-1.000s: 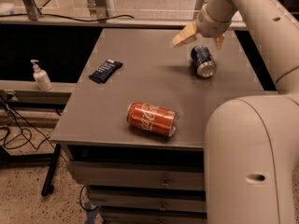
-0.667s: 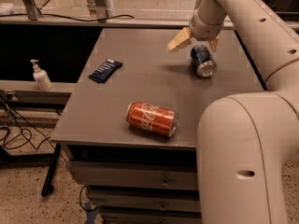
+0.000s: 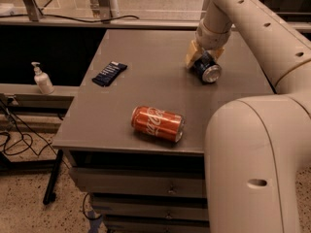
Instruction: Place pepsi can upright
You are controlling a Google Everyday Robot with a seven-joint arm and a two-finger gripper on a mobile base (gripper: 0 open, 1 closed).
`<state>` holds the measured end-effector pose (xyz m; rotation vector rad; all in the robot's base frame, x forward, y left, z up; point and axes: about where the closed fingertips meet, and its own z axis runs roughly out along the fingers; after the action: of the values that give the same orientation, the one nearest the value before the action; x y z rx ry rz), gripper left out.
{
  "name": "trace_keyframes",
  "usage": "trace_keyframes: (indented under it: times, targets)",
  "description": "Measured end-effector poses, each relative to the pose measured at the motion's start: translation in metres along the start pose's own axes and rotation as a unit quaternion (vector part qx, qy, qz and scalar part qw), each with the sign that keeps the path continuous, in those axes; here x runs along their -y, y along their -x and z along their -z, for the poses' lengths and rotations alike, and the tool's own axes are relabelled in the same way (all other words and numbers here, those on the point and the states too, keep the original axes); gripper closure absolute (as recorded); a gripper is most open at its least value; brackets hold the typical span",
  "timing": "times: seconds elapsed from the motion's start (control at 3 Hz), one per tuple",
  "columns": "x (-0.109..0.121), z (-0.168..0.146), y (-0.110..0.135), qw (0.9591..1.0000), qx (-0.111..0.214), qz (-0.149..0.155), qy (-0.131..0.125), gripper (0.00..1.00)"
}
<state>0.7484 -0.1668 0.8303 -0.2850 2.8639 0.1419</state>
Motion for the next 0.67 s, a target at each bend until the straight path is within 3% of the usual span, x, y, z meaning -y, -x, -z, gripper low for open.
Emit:
trace_keyframes:
  times: [0.33,0.67]
  targets:
    - [0.004,0.001,-0.003,1.0,-0.001,0.005,-0.007,0.64]
    - [0.006,0.018,0.004,0.9994,0.03,0.018,-0.005,0.88]
